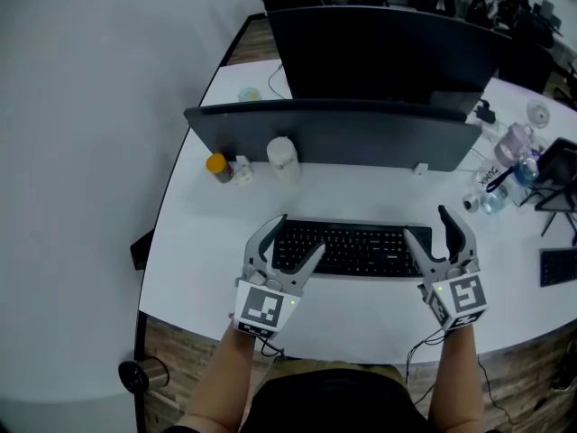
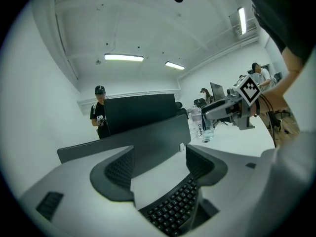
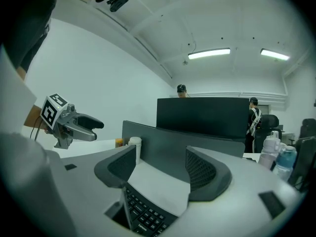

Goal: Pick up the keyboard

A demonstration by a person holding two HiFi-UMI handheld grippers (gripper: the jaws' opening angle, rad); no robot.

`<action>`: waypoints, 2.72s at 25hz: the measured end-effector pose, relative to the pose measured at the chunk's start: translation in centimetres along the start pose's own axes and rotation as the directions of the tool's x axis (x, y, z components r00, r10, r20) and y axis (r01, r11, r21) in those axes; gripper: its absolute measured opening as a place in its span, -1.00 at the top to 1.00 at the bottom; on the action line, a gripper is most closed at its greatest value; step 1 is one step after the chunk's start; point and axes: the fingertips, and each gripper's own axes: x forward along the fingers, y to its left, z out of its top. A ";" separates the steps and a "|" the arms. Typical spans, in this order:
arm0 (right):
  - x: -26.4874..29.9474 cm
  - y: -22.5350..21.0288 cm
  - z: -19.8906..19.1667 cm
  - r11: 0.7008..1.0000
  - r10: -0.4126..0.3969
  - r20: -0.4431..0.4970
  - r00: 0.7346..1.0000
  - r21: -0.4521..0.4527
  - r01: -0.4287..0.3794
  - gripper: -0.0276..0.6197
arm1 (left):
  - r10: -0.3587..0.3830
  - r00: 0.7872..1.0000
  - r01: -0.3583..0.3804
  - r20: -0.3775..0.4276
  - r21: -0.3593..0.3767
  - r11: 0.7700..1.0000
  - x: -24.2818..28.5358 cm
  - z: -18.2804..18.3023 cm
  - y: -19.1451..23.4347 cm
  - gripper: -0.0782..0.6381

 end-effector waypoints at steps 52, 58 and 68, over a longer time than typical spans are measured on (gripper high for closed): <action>0.0 -3.4 -20.0 0.982 -0.029 -0.491 0.871 0.147 0.115 0.00 | -0.140 0.877 0.022 -0.459 -0.254 0.967 0.9 -20.8 2.0 -0.20; -0.6 -3.6 -22.4 0.975 -0.017 -0.541 0.841 0.176 0.133 0.00 | -0.192 0.871 0.032 -0.452 -0.337 0.941 1.1 -21.8 1.8 -0.22; -1.2 -4.2 -25.0 0.957 0.025 -0.594 0.804 0.246 0.153 0.00 | -0.245 0.833 0.042 -0.497 -0.385 0.922 1.7 -23.8 1.5 -0.26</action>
